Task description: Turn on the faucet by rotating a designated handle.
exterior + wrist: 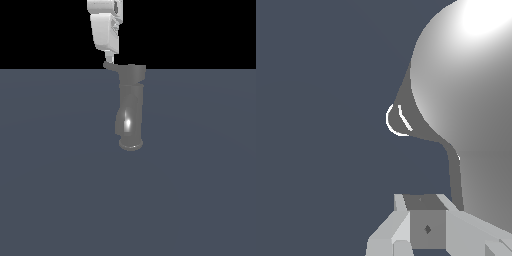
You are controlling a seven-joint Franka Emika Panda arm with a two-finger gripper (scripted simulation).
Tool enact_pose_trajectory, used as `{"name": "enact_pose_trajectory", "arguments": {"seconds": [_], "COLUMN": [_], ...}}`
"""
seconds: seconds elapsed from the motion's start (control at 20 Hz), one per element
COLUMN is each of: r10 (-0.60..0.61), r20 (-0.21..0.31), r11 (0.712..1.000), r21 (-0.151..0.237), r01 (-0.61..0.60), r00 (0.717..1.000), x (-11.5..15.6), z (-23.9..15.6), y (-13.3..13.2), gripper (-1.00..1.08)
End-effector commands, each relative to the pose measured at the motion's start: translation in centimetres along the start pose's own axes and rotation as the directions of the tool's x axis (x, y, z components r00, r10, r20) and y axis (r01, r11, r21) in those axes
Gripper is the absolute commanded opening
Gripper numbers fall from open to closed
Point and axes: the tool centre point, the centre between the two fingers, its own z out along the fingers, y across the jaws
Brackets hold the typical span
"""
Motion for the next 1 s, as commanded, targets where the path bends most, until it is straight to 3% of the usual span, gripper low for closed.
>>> {"name": "enact_pose_trajectory", "arguments": {"seconds": [0.0, 0.95], "r10": [-0.001, -0.002], "r20": [0.0, -0.002], "r11": [1.0, 1.0], "r21": [-0.003, 0.004], "r01": [0.001, 0.002], "r00": [1.0, 1.0], "x": [-0.2, -0.9], "z": [0.0, 0.0], "y": [0.7, 4.5], "gripper": [-1.0, -1.0]}}
